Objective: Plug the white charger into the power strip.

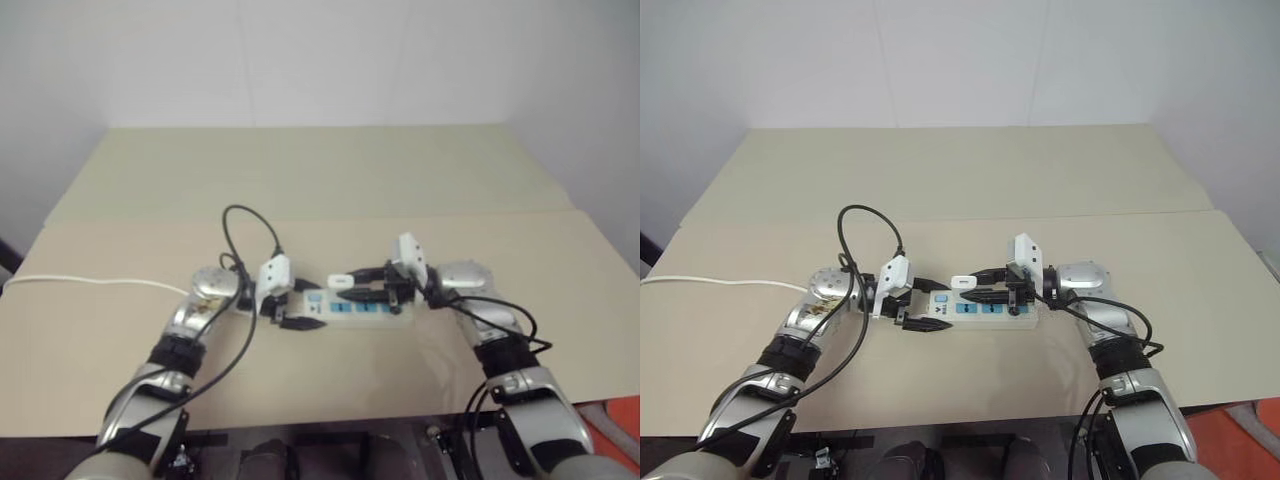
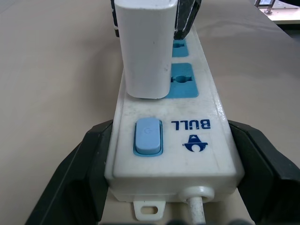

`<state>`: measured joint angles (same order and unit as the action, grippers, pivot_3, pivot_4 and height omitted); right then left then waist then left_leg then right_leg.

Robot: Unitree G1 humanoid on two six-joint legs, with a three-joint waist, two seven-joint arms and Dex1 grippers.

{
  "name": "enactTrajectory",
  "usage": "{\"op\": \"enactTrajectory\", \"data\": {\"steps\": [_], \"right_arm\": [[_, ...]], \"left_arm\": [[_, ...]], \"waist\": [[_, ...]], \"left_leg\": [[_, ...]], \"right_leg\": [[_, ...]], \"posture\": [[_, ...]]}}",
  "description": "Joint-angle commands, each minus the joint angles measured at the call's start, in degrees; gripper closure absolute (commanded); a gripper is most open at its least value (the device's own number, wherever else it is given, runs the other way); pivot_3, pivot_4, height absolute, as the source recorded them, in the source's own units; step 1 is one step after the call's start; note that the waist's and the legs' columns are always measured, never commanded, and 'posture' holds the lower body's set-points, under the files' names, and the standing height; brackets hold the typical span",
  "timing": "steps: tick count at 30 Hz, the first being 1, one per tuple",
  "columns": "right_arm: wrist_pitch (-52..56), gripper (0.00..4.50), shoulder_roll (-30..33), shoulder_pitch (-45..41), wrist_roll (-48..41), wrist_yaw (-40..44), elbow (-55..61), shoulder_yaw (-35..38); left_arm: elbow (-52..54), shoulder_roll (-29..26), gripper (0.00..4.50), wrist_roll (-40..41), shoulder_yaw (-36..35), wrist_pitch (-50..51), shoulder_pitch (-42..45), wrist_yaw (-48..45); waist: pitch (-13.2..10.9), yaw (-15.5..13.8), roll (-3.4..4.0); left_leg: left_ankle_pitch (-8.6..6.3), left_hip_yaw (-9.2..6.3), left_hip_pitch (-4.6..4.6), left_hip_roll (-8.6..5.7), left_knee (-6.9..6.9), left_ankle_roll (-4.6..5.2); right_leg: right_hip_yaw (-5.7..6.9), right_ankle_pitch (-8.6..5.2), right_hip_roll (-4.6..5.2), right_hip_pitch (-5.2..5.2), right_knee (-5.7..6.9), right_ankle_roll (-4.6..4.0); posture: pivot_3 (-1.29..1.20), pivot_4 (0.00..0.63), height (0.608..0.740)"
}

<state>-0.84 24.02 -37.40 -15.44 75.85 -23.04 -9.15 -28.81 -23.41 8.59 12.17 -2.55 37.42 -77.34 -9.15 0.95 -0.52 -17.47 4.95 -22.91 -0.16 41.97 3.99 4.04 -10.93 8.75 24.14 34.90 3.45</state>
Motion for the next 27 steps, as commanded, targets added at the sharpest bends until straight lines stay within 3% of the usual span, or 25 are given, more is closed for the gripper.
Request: {"op": "enactTrajectory", "data": {"steps": [1,15,27], "right_arm": [[-0.6,3.41,-0.2,0.2,2.7,-0.5,-0.4,-2.1],[-1.7,3.41,5.5,2.7,3.0,2.6,-6.7,0.1],[-0.1,3.41,2.4,-0.1,2.5,2.7,-5.1,-1.5]], "left_arm": [[1.2,-0.2,1.23,-0.1,0.3,0.2,0.0,0.0],[1.0,0.8,1.23,0.3,0.1,-0.5,-0.6,0.7],[0.5,1.5,1.23,0.3,0.2,-0.8,-0.3,0.9]], "waist": [[0.0,0.1,0.0],[0.0,-0.5,-0.01],[0.0,-0.6,-0.01]], "left_leg": [[0.0,0.01,0.02,0.0,0.0,0.0],[0.0,0.01,0.06,0.03,0.0,0.0],[0.0,0.0,0.07,0.03,0.01,0.0]], "right_leg": [[-0.01,0.0,0.0,-0.01,0.0,0.0],[-0.02,0.0,0.0,-0.09,-0.01,-0.01],[-0.03,0.0,0.0,-0.11,-0.01,-0.01]], "posture": [[0.0,0.15,0.74],[0.0,0.15,0.74],[0.0,0.15,0.74]]}}
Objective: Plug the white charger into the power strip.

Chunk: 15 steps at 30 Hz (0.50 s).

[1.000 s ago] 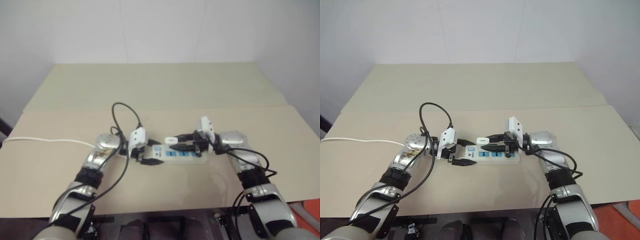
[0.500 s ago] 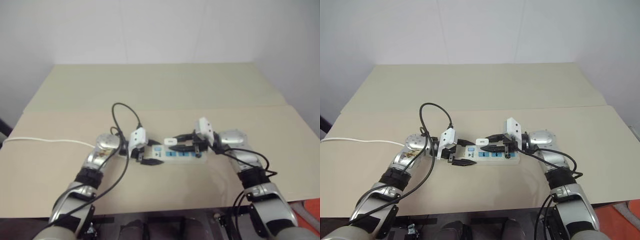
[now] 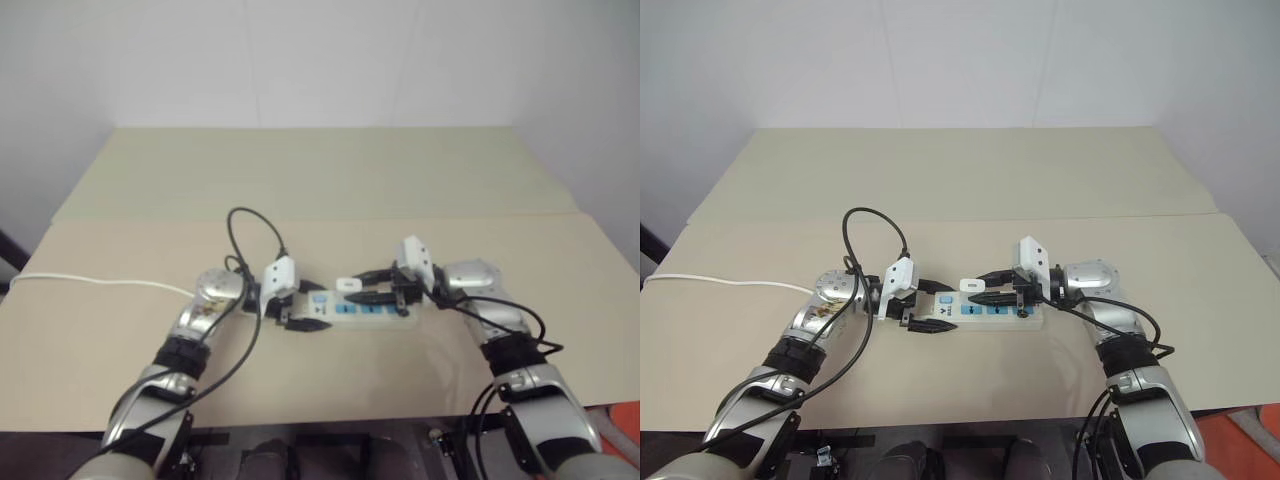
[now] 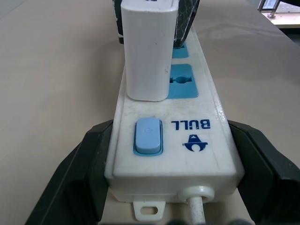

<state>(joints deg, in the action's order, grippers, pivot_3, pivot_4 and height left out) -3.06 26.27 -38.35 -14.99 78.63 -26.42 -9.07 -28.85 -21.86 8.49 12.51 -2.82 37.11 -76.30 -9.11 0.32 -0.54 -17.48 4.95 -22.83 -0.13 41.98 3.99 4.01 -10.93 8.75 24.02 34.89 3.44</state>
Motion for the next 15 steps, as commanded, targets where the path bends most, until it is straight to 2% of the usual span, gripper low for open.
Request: {"op": "enactTrajectory", "data": {"steps": [1,15], "right_arm": [[2.3,3.41,-0.2,0.7,2.1,-0.3,-1.8,-1.7],[1.8,3.41,-1.1,0.8,3.5,-0.1,-1.7,-3.4]], "left_arm": [[0.6,0.0,1.23,0.4,-0.2,-0.6,-0.1,-0.1],[1.1,-0.1,1.23,0.4,0.1,-0.5,-0.5,-0.2]], "waist": [[0.0,0.0,0.0],[0.1,0.4,0.01]], "left_leg": [[0.0,0.0,0.0,0.0,0.0,0.0],[0.0,0.0,0.04,0.02,0.0,0.0]], "right_leg": [[0.0,0.0,0.0,0.0,0.0,0.0],[-0.02,0.0,0.0,-0.01,0.02,-0.01]], "posture": [[0.0,0.15,0.74],[0.0,0.15,0.74]]}}
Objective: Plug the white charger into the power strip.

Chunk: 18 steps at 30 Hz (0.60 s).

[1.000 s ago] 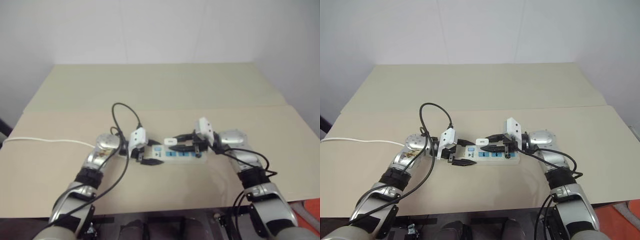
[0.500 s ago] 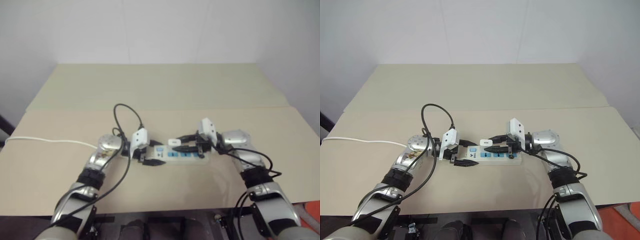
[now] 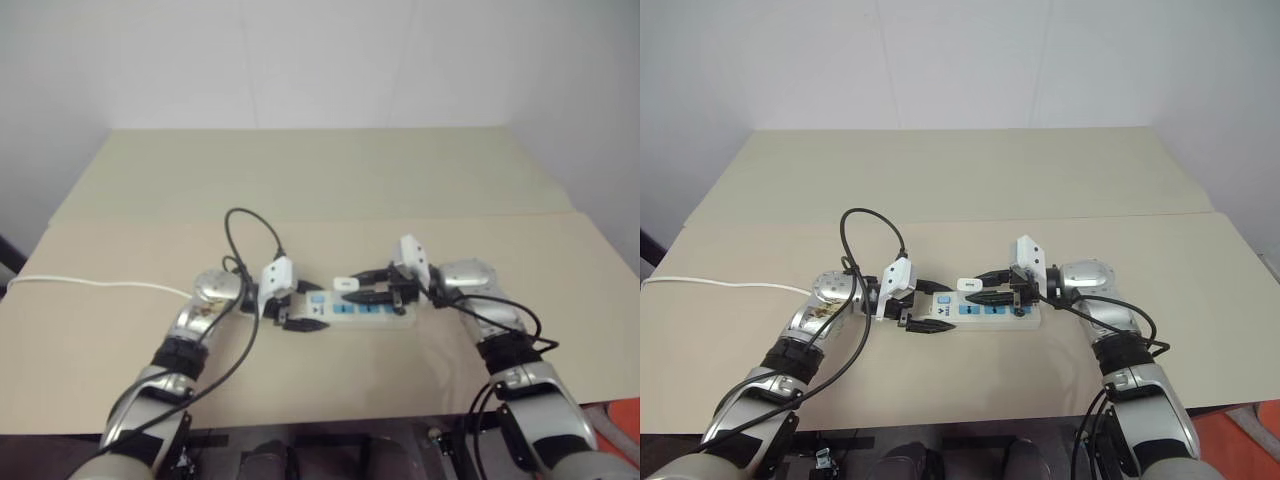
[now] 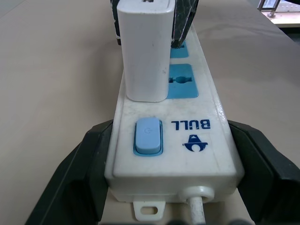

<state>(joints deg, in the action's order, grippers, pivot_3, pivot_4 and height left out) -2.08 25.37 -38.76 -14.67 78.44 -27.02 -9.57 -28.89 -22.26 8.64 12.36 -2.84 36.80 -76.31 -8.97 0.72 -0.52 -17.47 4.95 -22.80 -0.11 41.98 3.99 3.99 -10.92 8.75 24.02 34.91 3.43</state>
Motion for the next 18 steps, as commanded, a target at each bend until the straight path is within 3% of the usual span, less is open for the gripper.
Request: {"op": "enactTrajectory", "data": {"steps": [1,10,18], "right_arm": [[0.9,3.41,-0.2,1.1,3.2,0.1,-1.1,-2.9],[1.2,3.41,0.6,0.9,3.0,0.7,-1.3,-2.6],[1.9,0.81,0.9,0.0,3.1,1.3,-1.9,-2.2]], "left_arm": [[1.1,0.3,1.23,0.3,0.3,-0.5,-0.1,-0.2],[0.9,0.5,1.23,0.1,0.4,-0.9,-0.1,-0.2],[0.8,0.8,1.23,0.1,0.5,-1.1,0.0,-0.3]], "waist": [[0.0,0.0,0.0],[0.0,0.0,0.0],[0.0,-0.1,-0.01]], "left_leg": [[0.0,0.0,0.0,0.0,0.0,0.0],[0.0,0.0,0.0,0.01,0.0,0.0],[0.0,0.01,-0.06,-0.01,-0.01,0.0]], "right_leg": [[0.0,0.0,0.0,0.0,0.0,0.0],[0.0,0.0,0.0,0.01,0.0,0.0],[-0.02,0.0,0.0,0.06,-0.02,0.0]], "posture": [[0.0,0.15,0.74],[0.0,0.15,0.74],[0.0,0.15,0.74]]}}
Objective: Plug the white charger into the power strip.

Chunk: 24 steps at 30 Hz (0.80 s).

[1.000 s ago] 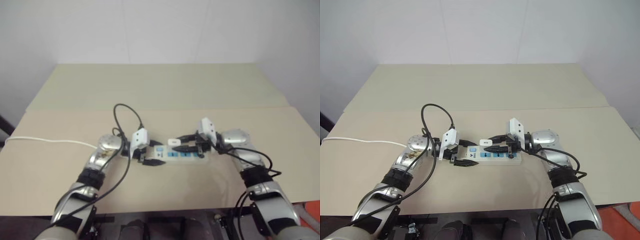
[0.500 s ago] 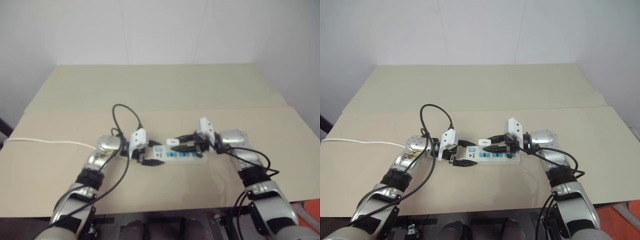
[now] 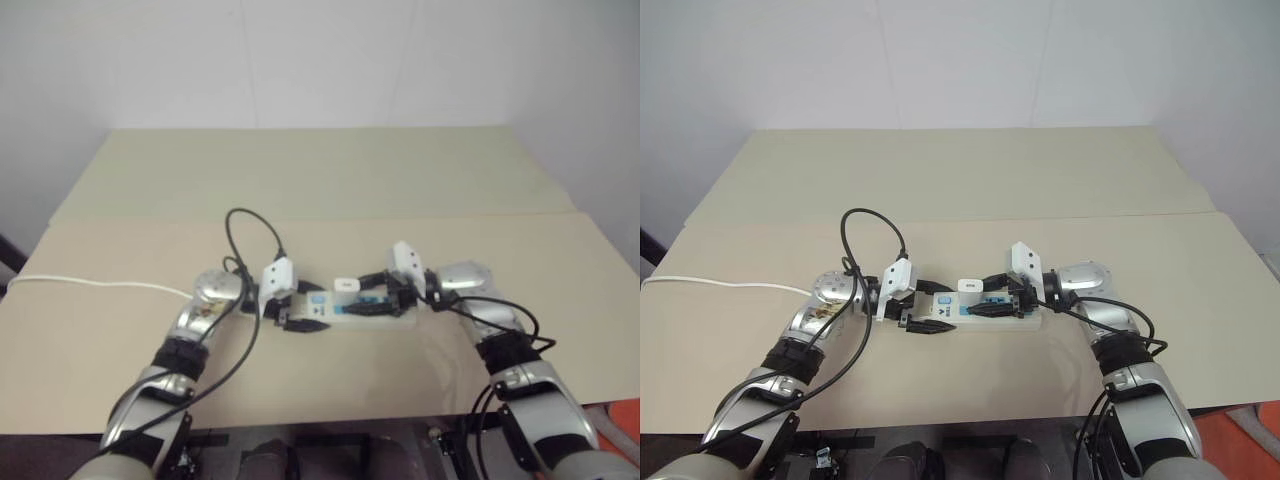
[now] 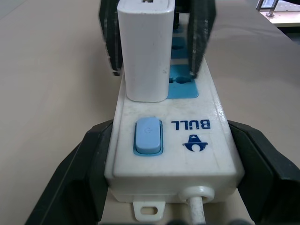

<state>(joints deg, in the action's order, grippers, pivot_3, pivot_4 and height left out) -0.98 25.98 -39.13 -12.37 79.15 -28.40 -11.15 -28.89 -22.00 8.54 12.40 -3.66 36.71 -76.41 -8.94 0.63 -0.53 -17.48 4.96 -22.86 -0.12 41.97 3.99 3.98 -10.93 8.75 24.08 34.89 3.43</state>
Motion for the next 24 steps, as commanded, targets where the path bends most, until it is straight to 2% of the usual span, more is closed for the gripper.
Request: {"op": "enactTrajectory", "data": {"steps": [1,2,3,12,18,24], "right_arm": [[1.5,0.47,0.4,0.2,0.5,0.7,-0.3,-0.3],[2.0,0.15,0.6,0.0,0.2,0.7,-0.1,0.0],[2.3,0.07,0.9,-0.2,0.0,0.9,-0.2,0.4],[5.2,0.07,6.2,-1.6,-2.7,1.7,1.5,5.0],[12.6,0.07,12.3,1.2,-7.8,2.0,12.1,9.5],[19.2,0.07,14.4,4.8,-12.5,-3.8,21.9,15.0]], "left_arm": [[0.6,0.5,1.23,0.2,0.4,-0.3,0.2,-0.3],[0.4,0.5,1.23,0.2,0.4,-0.4,0.3,-0.4],[0.2,0.6,1.23,0.1,0.5,-0.4,0.5,-0.4],[-4.8,3.4,1.23,-1.0,0.9,-1.8,4.1,0.0],[-14.5,7.2,1.23,-2.4,0.6,-4.5,9.5,0.1],[-22.6,9.7,1.23,-4.6,0.7,-9.2,12.7,0.5]], "waist": [[0.0,0.0,0.0],[0.0,0.0,0.0],[0.0,0.0,0.0],[0.0,-0.8,0.0],[0.0,-1.0,0.0],[0.0,-1.4,-0.02]], "left_leg": [[0.0,0.0,0.0,0.0,0.0,0.0],[0.0,0.0,0.0,0.0,0.0,0.0],[0.0,0.0,0.0,0.0,0.0,0.0],[0.0,0.0,-0.07,-0.02,0.0,0.0],[0.0,0.0,-0.14,-0.04,0.01,0.01],[-0.01,-0.01,-0.15,-0.01,0.01,0.03]], "right_leg": [[0.0,0.0,0.0,-0.01,0.0,0.0],[0.0,0.0,0.0,-0.01,0.0,0.0],[0.0,0.0,0.0,-0.01,0.0,0.0],[0.0,0.0,0.01,0.05,-0.02,0.0],[0.02,0.0,0.01,0.09,-0.05,0.0],[0.04,0.0,0.02,0.08,-0.06,0.0]], "posture": [[0.0,0.15,0.74],[0.0,0.15,0.74],[0.0,0.15,0.74],[0.0,0.15,0.74],[0.0,0.15,0.74],[0.0,0.15,0.74]]}}
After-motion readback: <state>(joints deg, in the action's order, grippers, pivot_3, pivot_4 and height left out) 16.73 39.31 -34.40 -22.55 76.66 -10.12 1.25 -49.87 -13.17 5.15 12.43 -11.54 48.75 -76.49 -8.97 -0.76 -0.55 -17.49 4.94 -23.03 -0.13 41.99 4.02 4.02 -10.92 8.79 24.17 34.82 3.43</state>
